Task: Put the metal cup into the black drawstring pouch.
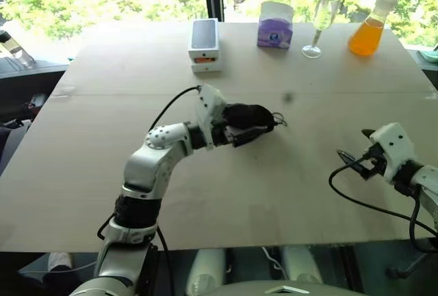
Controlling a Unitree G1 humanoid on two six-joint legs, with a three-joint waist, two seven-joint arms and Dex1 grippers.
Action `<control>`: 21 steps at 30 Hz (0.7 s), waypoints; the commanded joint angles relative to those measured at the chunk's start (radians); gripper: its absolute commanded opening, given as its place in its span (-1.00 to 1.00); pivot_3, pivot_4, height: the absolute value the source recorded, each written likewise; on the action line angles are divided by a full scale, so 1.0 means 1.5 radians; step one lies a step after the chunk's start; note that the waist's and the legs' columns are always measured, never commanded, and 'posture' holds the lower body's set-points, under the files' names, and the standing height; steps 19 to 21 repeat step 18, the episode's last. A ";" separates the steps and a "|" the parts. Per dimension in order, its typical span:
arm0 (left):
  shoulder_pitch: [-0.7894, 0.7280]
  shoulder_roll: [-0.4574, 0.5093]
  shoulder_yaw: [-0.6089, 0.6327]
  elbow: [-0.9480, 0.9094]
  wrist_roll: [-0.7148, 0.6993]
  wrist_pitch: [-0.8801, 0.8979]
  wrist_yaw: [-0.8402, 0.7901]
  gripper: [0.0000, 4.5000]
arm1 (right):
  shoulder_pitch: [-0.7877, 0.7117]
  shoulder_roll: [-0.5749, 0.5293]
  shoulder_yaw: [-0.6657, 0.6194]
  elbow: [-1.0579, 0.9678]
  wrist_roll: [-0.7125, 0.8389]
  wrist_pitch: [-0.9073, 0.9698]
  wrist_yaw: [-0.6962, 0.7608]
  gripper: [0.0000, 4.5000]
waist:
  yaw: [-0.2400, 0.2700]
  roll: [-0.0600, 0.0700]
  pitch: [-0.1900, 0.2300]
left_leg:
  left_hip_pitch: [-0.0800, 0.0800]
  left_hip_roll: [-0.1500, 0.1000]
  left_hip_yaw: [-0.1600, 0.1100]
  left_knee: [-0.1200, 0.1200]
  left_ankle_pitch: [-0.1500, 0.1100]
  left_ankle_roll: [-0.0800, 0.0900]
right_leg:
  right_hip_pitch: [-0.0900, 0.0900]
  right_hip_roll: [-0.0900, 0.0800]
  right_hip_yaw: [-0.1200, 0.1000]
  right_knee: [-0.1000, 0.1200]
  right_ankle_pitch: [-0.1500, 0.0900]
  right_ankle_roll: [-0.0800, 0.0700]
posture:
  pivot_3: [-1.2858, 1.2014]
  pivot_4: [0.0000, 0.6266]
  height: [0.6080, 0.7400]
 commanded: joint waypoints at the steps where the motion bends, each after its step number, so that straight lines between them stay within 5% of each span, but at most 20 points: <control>1: 0.037 0.013 0.077 -0.039 -0.060 -0.003 0.022 0.90 | 0.005 0.023 -0.029 -0.006 0.045 -0.064 0.042 0.98 | -0.001 0.000 0.000 | 0.000 0.000 0.000 0.000 0.000 0.000 | 0.000 0.000 0.000 0.000 0.000 0.000 | 0.03 -0.52 0.96; 13: 0.398 0.130 0.215 -0.213 -0.084 -0.076 0.001 0.90 | 0.195 0.048 -0.110 -0.033 0.077 -0.169 0.118 0.98 | 0.008 0.000 0.000 | 0.001 0.000 0.001 0.000 -0.001 0.001 | 0.001 -0.001 0.000 0.000 -0.002 -0.003 | 0.03 -0.52 0.96; 21: 0.464 0.148 0.269 -0.241 -0.115 -0.075 0.013 0.90 | 0.232 0.037 -0.129 -0.034 0.076 -0.206 0.149 0.98 | 0.008 0.000 -0.001 | 0.007 0.001 0.001 0.000 -0.002 0.003 | 0.005 -0.001 0.000 0.000 -0.002 -0.003 | 0.03 -0.52 0.96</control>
